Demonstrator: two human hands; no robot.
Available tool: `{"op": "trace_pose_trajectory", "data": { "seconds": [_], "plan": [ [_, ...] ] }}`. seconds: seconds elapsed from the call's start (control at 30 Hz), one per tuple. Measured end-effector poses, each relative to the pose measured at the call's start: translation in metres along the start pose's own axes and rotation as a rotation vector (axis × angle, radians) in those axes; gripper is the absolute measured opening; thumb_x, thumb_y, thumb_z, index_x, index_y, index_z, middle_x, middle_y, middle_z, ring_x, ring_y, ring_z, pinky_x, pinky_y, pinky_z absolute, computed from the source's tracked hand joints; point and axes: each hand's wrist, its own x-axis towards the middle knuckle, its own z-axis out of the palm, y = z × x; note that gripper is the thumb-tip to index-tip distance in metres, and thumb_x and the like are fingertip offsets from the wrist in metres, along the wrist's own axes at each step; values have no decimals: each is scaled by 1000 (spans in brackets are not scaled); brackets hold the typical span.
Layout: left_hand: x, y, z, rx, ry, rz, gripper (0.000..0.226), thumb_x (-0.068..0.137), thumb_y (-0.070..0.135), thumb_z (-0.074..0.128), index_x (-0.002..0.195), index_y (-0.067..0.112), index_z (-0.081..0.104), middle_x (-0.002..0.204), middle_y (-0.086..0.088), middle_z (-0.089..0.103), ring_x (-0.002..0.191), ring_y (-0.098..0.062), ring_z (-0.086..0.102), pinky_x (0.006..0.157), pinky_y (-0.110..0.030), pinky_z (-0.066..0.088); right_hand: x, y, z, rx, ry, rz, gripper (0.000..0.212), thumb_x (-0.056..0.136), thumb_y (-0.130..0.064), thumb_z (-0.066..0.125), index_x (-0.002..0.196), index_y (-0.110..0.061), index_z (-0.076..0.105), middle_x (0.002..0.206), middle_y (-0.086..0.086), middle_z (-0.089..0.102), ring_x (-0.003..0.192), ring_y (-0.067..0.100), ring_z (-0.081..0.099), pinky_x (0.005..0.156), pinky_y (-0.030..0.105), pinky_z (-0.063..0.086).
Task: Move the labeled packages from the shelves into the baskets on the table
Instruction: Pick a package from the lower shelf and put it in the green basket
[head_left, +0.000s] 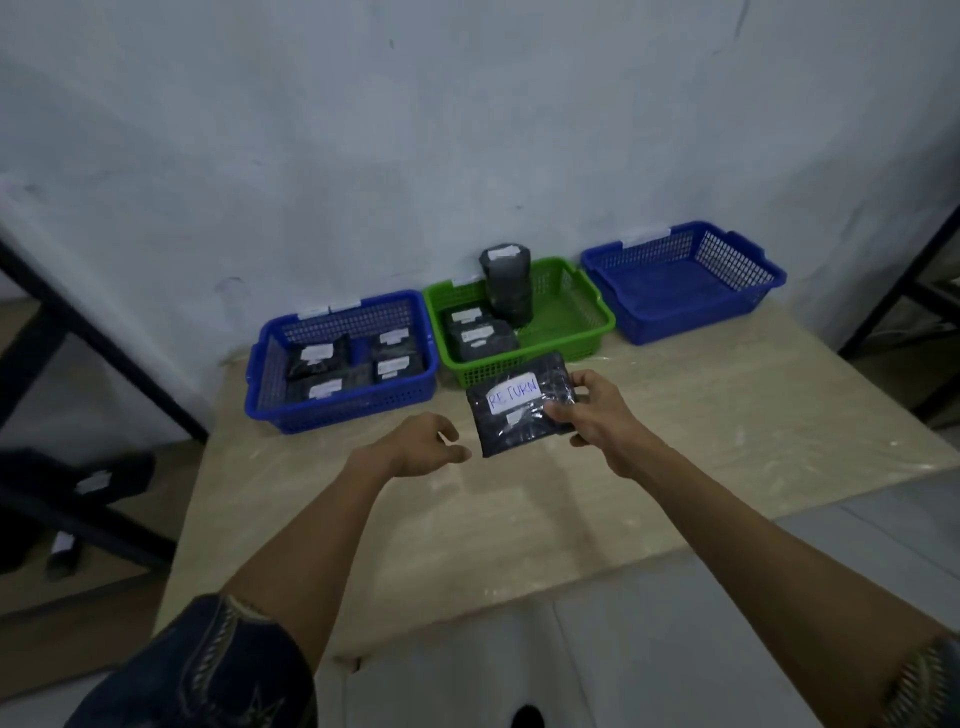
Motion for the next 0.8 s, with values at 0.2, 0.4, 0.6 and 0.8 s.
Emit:
{"op": "trace_pose_trajectory", "data": {
  "seconds": [0.2,0.4,0.6,0.8],
  "plan": [
    [78,43,-16,-45,96,99,35,88,31,67,116,9,64,110,-7,66,98,-18,61,81,-24,45,76,-14,-39,25,58,22,31,86,-6,67,108,-15,46,86,4,62,62,12,55,56,26,38],
    [149,70,-15,-24,150,84,32,85,30,70,110,9,66,99,-2,64,92,-17,60,79,-26,46,174,-19,-73,46,92,51,39,85,-8,69,118,-13,50,100,6,61,65,10,54,51,25,39],
    [204,78,0,18,233,45,36,77,38,76,101,12,68,102,-7,61,96,-22,59,84,-33,49,267,-15,-86,12,64,64,32,83,-4,70,111,-8,54,97,8,60,67,12,55,47,18,42],
    [237,79,14,60,229,29,41,75,44,77,100,14,65,100,-2,61,94,-21,57,73,-26,38,334,2,-76,-99,13,137,37,85,-11,69,118,-7,53,97,10,61,78,23,56,51,28,44]
  ]
}}
